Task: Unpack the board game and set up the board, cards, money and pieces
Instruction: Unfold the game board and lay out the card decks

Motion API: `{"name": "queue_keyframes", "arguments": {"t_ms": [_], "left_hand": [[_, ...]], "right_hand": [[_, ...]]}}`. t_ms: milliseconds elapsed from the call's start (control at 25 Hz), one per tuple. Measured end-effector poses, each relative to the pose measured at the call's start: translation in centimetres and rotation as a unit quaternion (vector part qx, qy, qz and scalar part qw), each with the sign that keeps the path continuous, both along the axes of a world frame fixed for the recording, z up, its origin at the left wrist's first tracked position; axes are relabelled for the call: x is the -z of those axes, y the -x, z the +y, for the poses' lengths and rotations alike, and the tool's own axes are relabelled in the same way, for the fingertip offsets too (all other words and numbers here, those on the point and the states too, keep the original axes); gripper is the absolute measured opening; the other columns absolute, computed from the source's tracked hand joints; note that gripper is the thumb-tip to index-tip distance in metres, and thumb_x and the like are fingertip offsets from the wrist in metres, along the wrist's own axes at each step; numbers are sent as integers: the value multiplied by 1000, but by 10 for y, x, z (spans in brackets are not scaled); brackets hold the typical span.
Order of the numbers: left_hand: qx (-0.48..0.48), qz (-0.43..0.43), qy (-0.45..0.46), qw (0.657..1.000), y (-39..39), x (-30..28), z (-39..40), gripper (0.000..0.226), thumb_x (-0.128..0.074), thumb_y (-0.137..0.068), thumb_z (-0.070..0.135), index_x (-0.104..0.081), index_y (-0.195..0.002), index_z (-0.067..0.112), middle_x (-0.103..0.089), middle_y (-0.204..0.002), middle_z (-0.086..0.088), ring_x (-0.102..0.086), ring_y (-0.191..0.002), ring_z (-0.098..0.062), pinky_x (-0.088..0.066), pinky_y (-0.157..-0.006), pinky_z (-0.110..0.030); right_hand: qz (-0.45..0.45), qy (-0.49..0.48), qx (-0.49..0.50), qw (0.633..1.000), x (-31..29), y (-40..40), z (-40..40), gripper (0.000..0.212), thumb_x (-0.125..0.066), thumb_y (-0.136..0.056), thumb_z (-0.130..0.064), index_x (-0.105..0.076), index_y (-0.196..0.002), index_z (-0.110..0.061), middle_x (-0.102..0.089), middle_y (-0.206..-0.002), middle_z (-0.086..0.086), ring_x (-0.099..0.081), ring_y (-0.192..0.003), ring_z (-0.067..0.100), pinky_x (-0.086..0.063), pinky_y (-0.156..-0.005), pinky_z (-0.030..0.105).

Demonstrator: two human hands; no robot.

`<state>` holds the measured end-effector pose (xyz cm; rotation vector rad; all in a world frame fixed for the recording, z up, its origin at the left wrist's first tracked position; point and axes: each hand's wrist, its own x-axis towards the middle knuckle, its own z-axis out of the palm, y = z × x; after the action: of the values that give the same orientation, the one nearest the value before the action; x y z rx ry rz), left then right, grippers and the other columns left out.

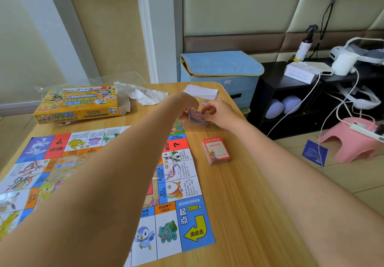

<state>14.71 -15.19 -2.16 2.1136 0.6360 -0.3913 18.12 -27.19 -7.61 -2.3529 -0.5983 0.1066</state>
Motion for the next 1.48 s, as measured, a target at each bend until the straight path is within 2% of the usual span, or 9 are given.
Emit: {"name": "queue_keyframes", "arguments": {"t_ms": [160,280,440,720,880,1120,1240,1360,1480], "left_hand": [[22,-19,-49,998,-3,5,0,42,-47,-94,12,-40,-134,3,-50,-129,-11,-52,-113,-20,-47,-87,-24],[36,-35,-79,996,-2,4,2,37,-50,-94,9,-42,-128,-1,-49,-112,-12,-55,-101,-20,-49,-74,-24],[19,-93,-130,987,-6,19,8,26,-60,-86,6,-54,-111,5,-53,-89,-10,-57,-89,-21,-50,-84,-28],[-42,-204,40,977,19,-5,27,39,-55,-90,1,-41,-125,12,-51,-111,-11,-61,-92,-23,-57,-65,-30],[-32,-214,101,971,36,-20,19,39,-55,-89,-2,-46,-125,12,-52,-107,-11,-62,-79,-20,-57,-62,-27],[68,-169,126,975,64,-14,-18,33,-55,-88,-6,-55,-122,-3,-60,-97,-11,-61,-72,-15,-56,-67,-20],[187,-169,-32,967,75,-12,-34,39,-64,-84,4,-56,-122,0,-60,-96,-8,-57,-74,-14,-51,-59,-14],[266,-181,-292,901,75,-7,-47,44,-66,-82,14,-54,-124,7,-60,-111,-10,-56,-97,-24,-41,-71,-22],[269,-204,-293,894,70,5,-56,46,-69,-79,15,-54,-123,8,-62,-117,-10,-57,-106,-25,-40,-79,-24]], "right_hand": [[1,-4,2,1000,2,-1,1,13,-64,-87,-18,-64,-98,-12,-54,-121,8,-50,-94,16,-43,-77,25],[-2,-6,4,1000,3,-1,1,11,-64,-87,-17,-64,-96,-14,-52,-121,8,-51,-94,16,-45,-79,26],[-20,-23,15,999,5,2,2,10,-63,-88,-16,-63,-97,-13,-52,-120,7,-51,-95,16,-43,-78,24],[43,-187,39,981,-20,7,-6,13,-60,-89,-16,-59,-102,-18,-58,-116,-1,-51,-115,16,-44,-88,27],[-24,16,-106,994,-55,29,-10,43,-75,-77,-25,-49,-110,-21,-48,-114,-9,-46,-101,9,-38,-78,24],[-78,151,-109,980,-66,52,-34,33,-75,-74,-13,-50,-96,-9,-53,-100,3,-48,-90,19,-39,-64,24],[-73,170,-125,975,-68,62,-48,32,-74,-75,-12,-50,-94,-9,-55,-98,6,-49,-88,18,-38,-66,26],[-79,215,-149,962,-65,66,-54,43,-75,-75,-14,-50,-110,-11,-53,-103,-1,-51,-99,18,-38,-70,21],[-99,251,-154,950,-61,63,-63,50,-75,-75,-14,-50,-118,-9,-56,-113,4,-53,-104,21,-46,-84,31]]}}
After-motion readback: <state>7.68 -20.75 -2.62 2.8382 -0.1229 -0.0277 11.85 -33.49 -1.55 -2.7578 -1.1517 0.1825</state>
